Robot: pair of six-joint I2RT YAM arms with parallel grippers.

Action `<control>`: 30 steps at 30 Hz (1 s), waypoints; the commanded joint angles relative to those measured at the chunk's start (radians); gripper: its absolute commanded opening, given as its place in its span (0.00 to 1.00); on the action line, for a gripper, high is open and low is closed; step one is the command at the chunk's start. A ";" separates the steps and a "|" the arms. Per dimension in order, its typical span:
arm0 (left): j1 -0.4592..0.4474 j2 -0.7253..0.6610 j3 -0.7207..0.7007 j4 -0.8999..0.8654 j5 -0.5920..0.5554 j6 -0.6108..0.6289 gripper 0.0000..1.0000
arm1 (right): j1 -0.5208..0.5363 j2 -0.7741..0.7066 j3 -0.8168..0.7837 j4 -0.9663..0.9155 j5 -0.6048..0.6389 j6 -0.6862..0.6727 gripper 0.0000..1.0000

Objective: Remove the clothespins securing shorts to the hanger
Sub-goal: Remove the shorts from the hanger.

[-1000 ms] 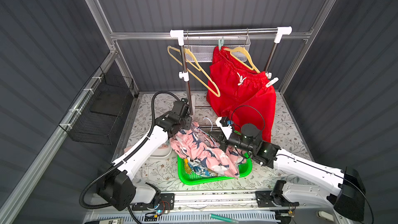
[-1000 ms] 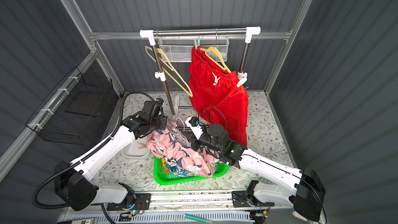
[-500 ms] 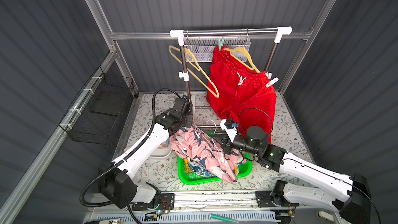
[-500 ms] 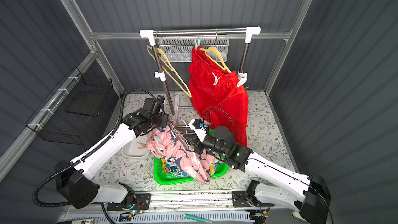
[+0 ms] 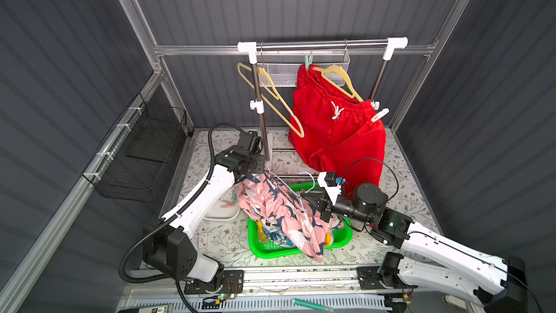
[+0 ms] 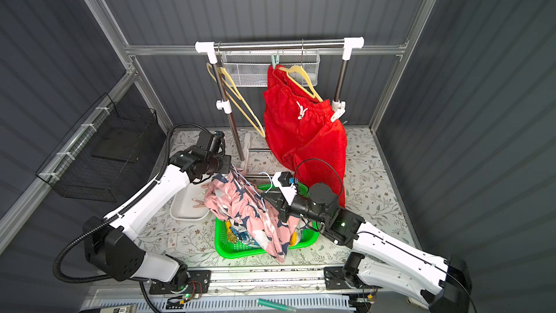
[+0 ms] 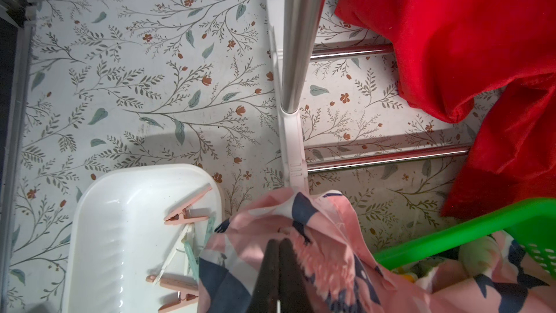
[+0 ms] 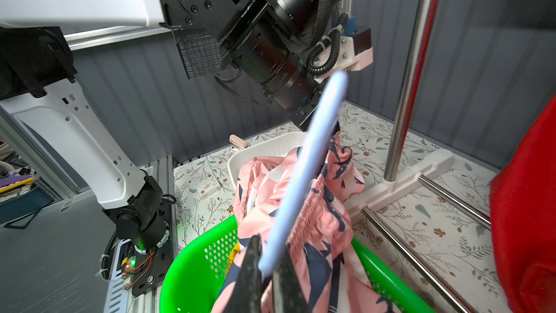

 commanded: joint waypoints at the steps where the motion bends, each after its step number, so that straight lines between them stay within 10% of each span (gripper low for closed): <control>1: 0.025 -0.028 0.012 0.020 0.035 -0.030 0.00 | 0.012 -0.035 -0.018 -0.010 -0.010 0.023 0.00; 30: 0.024 -0.452 -0.319 0.166 0.308 -0.081 0.00 | 0.016 0.164 0.183 0.209 0.172 -0.052 0.00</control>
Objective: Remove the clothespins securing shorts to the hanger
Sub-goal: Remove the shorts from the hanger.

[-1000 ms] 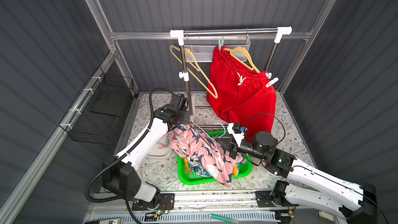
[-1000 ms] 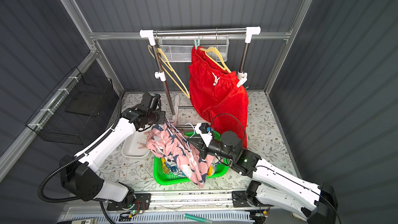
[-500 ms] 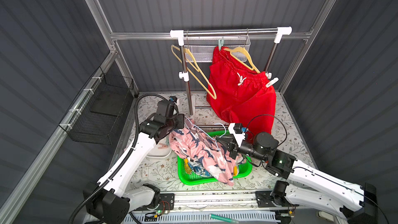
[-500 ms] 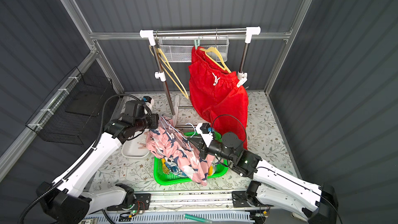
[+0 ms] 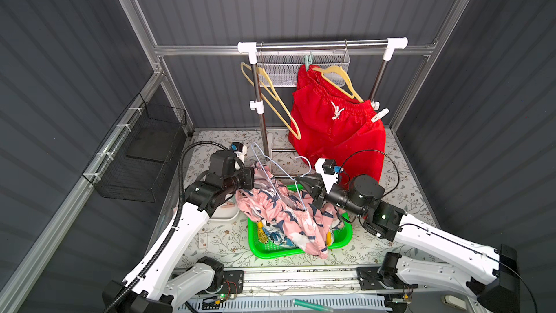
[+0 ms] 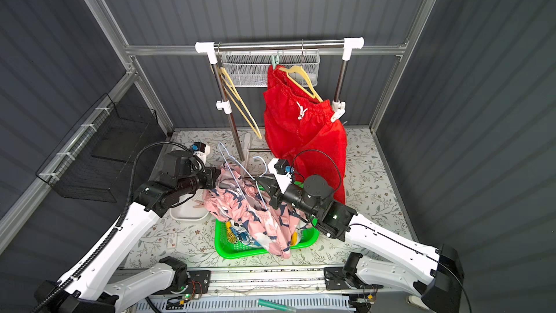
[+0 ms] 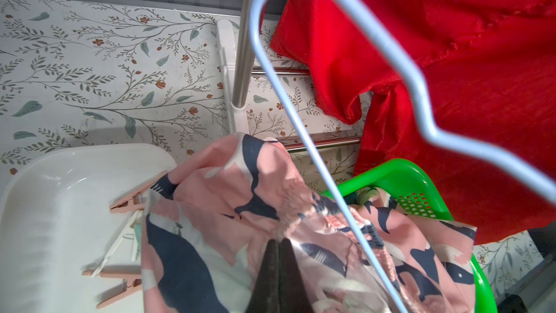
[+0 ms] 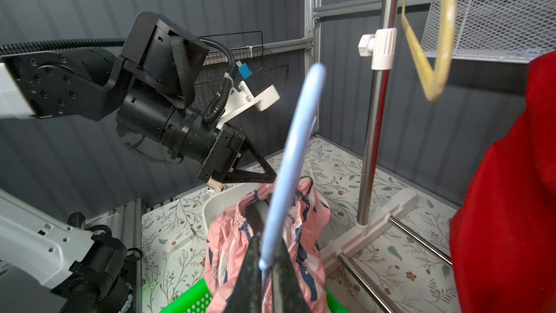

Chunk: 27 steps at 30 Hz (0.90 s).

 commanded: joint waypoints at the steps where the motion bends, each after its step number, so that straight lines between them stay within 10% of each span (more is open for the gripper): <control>1: -0.002 -0.043 -0.033 0.047 0.068 -0.023 0.00 | 0.001 0.040 0.065 0.081 0.047 -0.031 0.00; 16: -0.071 -0.190 -0.179 0.183 0.179 -0.050 0.00 | -0.017 0.338 0.420 0.085 0.012 -0.039 0.00; 27: -0.256 -0.144 -0.298 0.341 0.100 -0.066 0.00 | -0.021 0.287 0.533 -0.066 0.019 -0.059 0.00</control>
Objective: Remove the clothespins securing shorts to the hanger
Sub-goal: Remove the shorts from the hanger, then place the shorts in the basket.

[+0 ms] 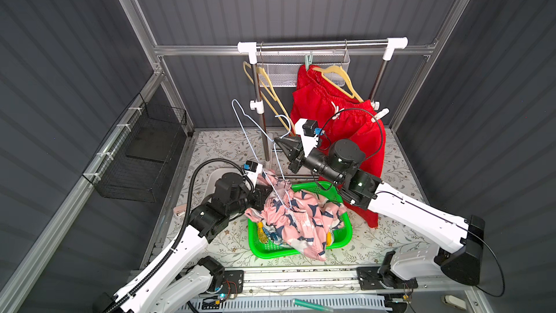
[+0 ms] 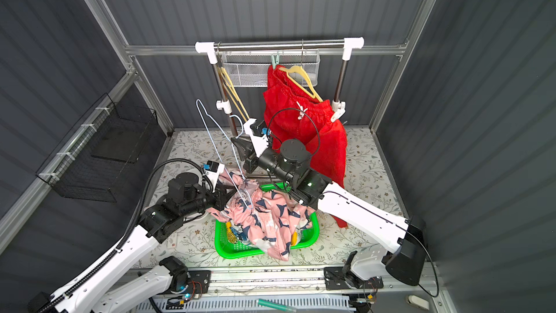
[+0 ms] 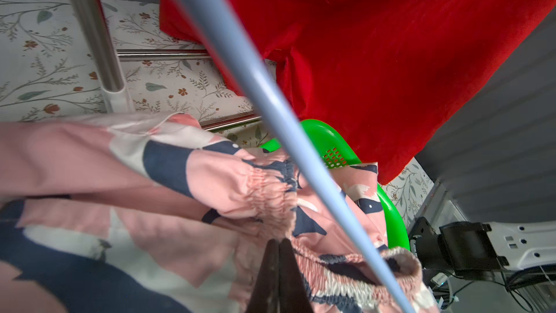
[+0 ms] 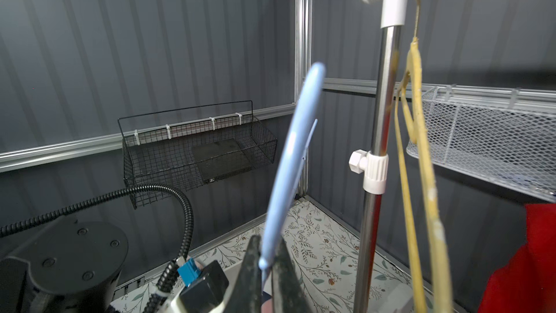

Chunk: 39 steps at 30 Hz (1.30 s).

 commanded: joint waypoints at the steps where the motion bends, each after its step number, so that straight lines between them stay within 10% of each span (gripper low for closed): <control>1: -0.077 0.039 -0.016 0.075 -0.058 0.004 0.00 | -0.007 -0.055 0.053 -0.065 0.009 -0.018 0.00; 15: -0.516 0.366 -0.047 0.264 -0.376 -0.005 0.00 | -0.075 -0.237 0.100 -0.322 0.038 -0.028 0.00; 34: -0.545 0.837 0.032 0.465 -0.204 -0.147 0.00 | -0.093 -0.420 0.000 -0.539 0.014 -0.029 0.00; 39: -0.544 0.739 0.045 0.374 -0.241 -0.147 0.42 | -0.095 -0.440 -0.020 -0.586 -0.027 -0.030 0.00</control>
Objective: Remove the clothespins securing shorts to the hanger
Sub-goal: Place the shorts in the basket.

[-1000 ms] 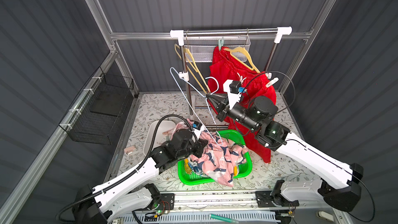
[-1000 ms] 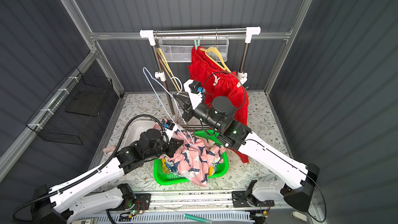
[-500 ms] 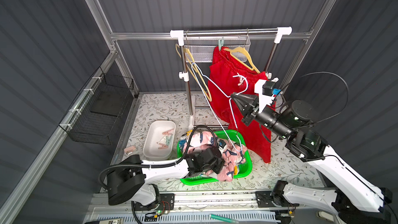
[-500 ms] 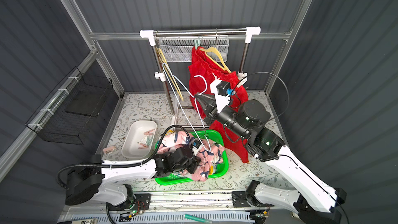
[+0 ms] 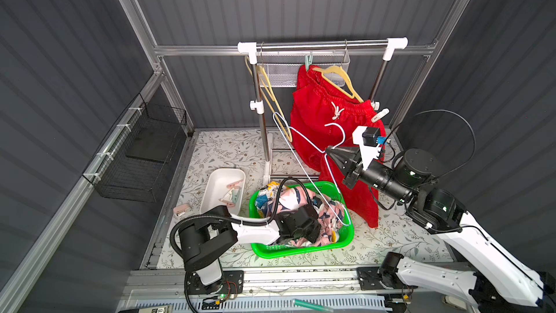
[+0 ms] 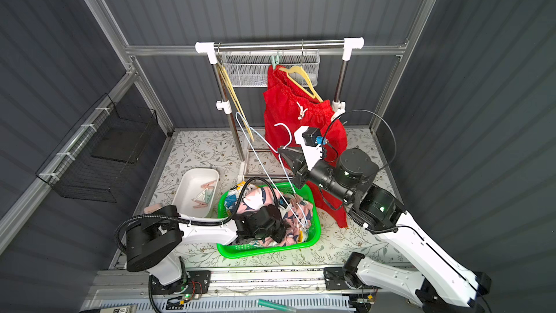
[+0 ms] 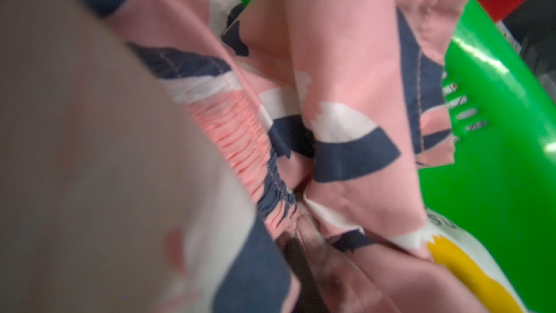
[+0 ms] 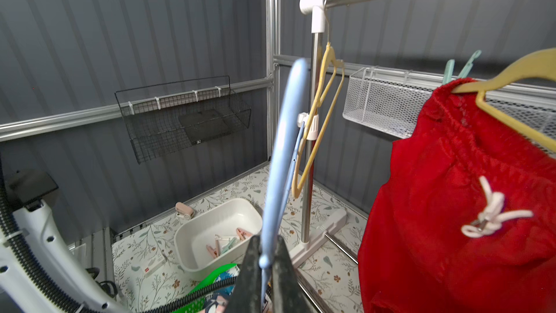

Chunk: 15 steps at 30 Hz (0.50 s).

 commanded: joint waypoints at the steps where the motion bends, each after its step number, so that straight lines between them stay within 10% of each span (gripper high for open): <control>1: -0.001 -0.081 0.026 -0.135 -0.012 -0.010 0.51 | -0.004 -0.029 -0.010 -0.038 -0.043 -0.003 0.00; 15: 0.009 -0.520 -0.031 -0.484 -0.125 -0.155 0.87 | -0.004 -0.068 -0.115 -0.093 -0.135 -0.002 0.00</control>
